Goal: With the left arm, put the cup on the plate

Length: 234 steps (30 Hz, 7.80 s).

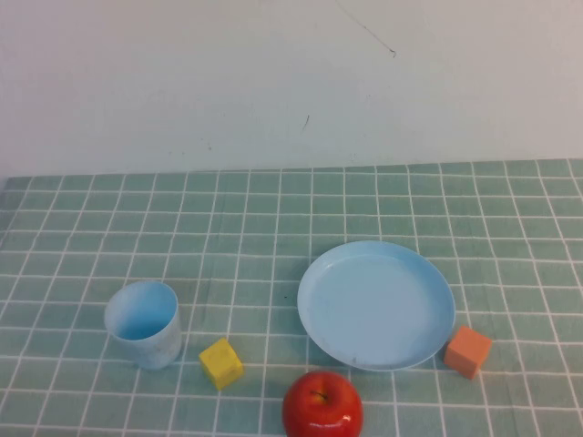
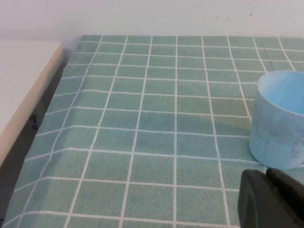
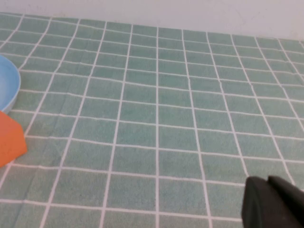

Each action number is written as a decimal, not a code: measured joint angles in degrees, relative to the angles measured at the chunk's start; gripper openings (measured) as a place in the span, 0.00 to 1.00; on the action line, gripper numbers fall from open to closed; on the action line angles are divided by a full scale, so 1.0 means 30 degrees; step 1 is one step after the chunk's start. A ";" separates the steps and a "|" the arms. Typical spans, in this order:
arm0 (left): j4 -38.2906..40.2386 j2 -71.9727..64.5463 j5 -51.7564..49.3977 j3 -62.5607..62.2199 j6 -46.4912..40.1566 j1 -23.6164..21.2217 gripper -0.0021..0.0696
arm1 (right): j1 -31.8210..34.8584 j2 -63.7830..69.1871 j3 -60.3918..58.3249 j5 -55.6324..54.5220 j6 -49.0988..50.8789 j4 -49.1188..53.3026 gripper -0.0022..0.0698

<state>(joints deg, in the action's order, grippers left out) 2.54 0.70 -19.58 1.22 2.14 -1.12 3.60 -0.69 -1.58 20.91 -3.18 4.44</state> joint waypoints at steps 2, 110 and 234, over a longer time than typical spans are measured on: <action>0.0000 0.0000 0.0000 0.0000 0.0000 0.0000 0.03 | 0.0000 0.0000 0.0000 0.0000 0.0000 0.0000 0.03; -0.0321 0.0000 0.6338 0.0073 -0.0196 0.0000 0.03 | 0.0000 0.0000 0.0000 0.0000 -0.0036 -0.0040 0.03; 0.1933 -4.4126 -1.5434 -4.0351 0.0915 1.2002 0.04 | 0.0000 0.0000 0.0000 0.0000 0.0086 -0.0040 0.03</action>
<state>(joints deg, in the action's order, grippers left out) 8.34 -131.68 -65.88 -119.83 4.89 34.88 3.60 -0.69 -1.58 20.91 -2.92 4.32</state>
